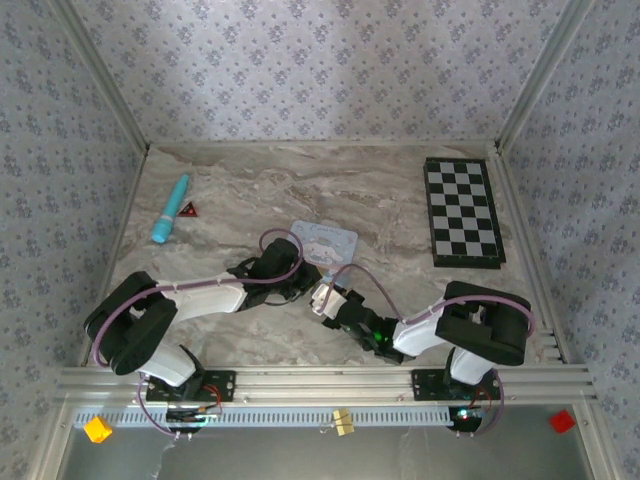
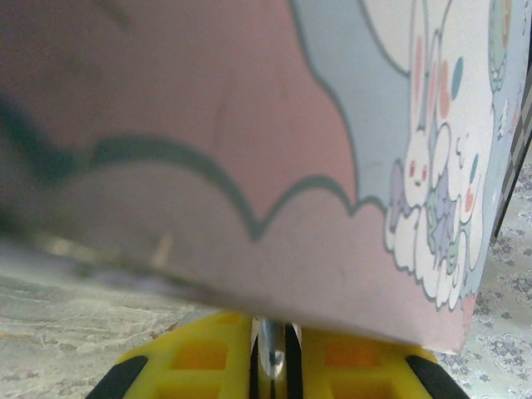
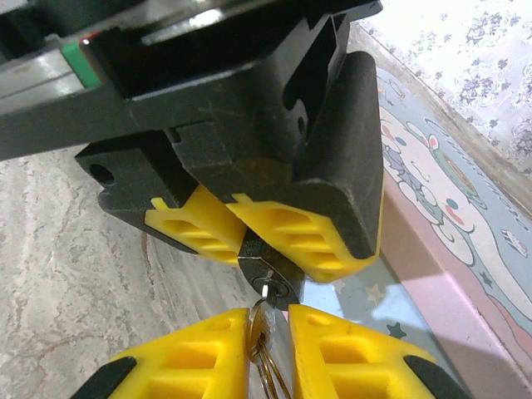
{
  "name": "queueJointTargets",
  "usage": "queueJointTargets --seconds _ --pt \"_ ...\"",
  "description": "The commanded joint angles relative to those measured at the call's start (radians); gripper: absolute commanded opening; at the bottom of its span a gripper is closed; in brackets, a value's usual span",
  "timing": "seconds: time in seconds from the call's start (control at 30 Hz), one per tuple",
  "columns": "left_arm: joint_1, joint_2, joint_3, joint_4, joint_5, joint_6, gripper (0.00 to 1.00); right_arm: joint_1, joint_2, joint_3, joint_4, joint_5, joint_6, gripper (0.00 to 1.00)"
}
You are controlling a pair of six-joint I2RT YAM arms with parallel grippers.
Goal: Unlock the padlock with the key
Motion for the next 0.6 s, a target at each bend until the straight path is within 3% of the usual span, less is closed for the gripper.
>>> queueJointTargets --seconds 0.0,0.33,0.57 --pt "-0.007 -0.018 0.008 0.045 -0.008 0.000 0.00 0.001 0.016 0.003 0.005 0.044 0.055 0.19" --pt "-0.007 -0.018 0.008 0.052 -0.005 0.000 0.00 -0.045 0.020 0.040 -0.056 0.039 0.250 0.14" --pt "-0.012 -0.003 0.010 0.060 -0.003 0.000 0.00 -0.097 -0.001 0.042 -0.059 -0.073 0.410 0.06"
